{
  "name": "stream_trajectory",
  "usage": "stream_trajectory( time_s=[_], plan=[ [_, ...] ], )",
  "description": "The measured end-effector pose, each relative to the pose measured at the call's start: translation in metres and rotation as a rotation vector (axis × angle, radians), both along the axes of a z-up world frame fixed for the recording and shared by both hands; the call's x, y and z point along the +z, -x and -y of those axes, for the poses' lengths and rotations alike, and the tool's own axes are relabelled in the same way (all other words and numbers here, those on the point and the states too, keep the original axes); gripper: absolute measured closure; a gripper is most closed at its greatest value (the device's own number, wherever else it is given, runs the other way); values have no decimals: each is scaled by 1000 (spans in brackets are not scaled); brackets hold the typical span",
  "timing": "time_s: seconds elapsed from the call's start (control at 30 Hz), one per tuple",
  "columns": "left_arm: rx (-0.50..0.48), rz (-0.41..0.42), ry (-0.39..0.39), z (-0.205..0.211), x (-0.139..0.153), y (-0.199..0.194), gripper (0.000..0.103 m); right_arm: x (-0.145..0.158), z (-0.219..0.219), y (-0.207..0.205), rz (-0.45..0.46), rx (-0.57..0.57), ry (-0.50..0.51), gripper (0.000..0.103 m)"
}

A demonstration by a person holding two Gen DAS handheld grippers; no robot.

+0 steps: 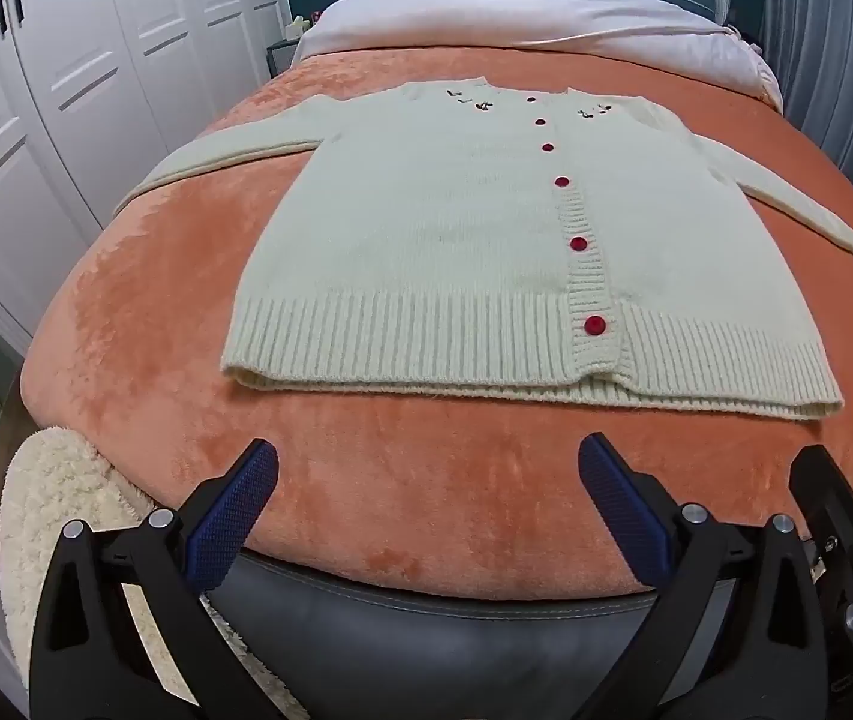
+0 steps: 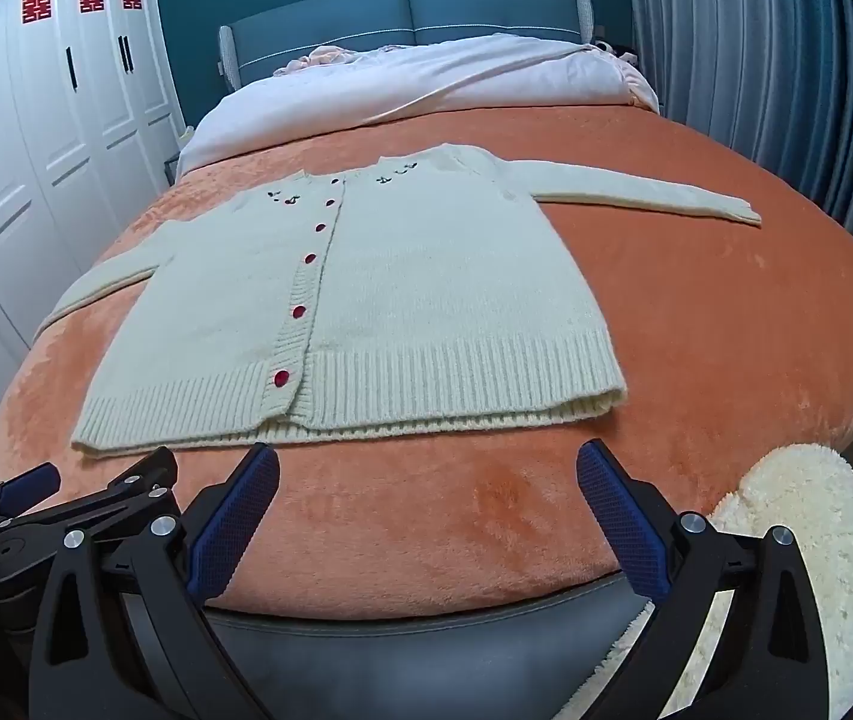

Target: Fold small clothes

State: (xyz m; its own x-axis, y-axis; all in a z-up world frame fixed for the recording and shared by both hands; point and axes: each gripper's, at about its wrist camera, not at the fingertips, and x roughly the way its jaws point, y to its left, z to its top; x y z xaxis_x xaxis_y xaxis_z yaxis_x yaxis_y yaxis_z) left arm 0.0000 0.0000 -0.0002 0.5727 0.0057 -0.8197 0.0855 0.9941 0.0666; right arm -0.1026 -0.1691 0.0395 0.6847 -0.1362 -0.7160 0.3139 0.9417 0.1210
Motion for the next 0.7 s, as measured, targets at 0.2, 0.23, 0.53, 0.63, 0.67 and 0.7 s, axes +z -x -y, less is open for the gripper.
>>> stream_trajectory(
  time_s=[0.2, 0.23, 0.53, 0.63, 0.67, 0.7],
  plan=[
    [-1, 9, 3, -2, 1, 3, 5, 0, 0, 1, -10, 0, 7, 5],
    [-1, 9, 2, -2, 1, 3, 5, 0, 0, 1, -10, 0, 7, 5],
    [0, 7, -4, 1, 6, 6, 5, -1, 3, 2, -12, 0, 7, 5],
    [1, 7, -5, 1, 3, 5, 5, 0, 0, 2, -12, 0, 6, 5],
    [0, 8, -5, 1, 3, 5, 5, 1, -1, 2, -13, 0, 5, 5],
    [0, 8, -6, 1, 3, 5, 5, 0, -2, 3, -13, -1, 5, 5]
  ],
)
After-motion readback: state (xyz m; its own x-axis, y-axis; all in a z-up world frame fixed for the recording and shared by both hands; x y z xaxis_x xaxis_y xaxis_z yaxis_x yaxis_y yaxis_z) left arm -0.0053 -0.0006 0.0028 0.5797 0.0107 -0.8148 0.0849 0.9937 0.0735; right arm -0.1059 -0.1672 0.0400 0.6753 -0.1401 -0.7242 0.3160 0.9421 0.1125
